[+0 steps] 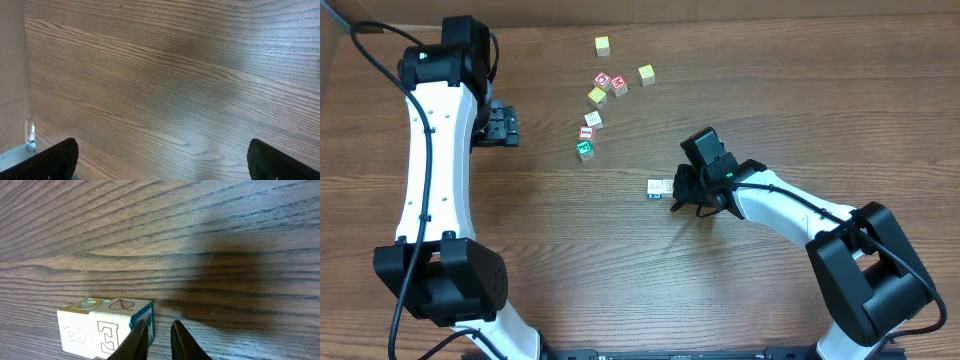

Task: Flip 5 blocks

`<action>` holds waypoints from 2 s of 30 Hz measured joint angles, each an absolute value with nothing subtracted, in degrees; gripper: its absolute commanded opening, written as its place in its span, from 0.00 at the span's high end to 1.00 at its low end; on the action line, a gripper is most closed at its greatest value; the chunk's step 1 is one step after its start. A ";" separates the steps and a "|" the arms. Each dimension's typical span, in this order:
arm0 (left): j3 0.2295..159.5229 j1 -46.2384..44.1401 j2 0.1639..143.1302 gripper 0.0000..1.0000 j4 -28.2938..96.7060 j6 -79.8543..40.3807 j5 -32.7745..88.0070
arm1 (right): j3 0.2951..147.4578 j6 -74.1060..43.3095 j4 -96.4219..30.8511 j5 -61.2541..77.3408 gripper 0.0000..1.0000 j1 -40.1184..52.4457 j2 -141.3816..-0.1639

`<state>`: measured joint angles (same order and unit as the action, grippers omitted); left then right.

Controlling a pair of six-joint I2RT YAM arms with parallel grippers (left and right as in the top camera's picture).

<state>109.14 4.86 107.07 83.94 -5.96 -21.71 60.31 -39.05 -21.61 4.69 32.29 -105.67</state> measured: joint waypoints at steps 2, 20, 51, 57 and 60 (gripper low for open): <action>109.14 4.84 107.07 0.00 83.94 -5.96 -21.71 | 60.31 -39.09 -21.54 4.73 0.78 32.29 -105.67; 109.14 4.86 107.07 0.00 83.94 -5.96 -21.71 | 60.29 -38.98 -18.72 4.25 0.76 32.29 -105.67; 109.14 4.84 107.07 0.00 83.94 -5.96 -21.71 | 65.73 -23.55 -26.44 -1.91 0.00 10.92 -105.71; 109.14 4.86 107.07 0.00 83.94 -5.96 -21.71 | 65.73 -21.34 -27.73 -3.53 0.00 3.64 -105.71; 109.14 4.86 107.07 0.00 83.94 -5.96 -21.71 | 65.73 -20.95 -27.70 -3.84 0.00 1.87 -105.71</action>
<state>109.14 4.86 107.07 83.94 -5.96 -21.71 65.73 -20.95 -27.70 -3.84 1.87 -105.71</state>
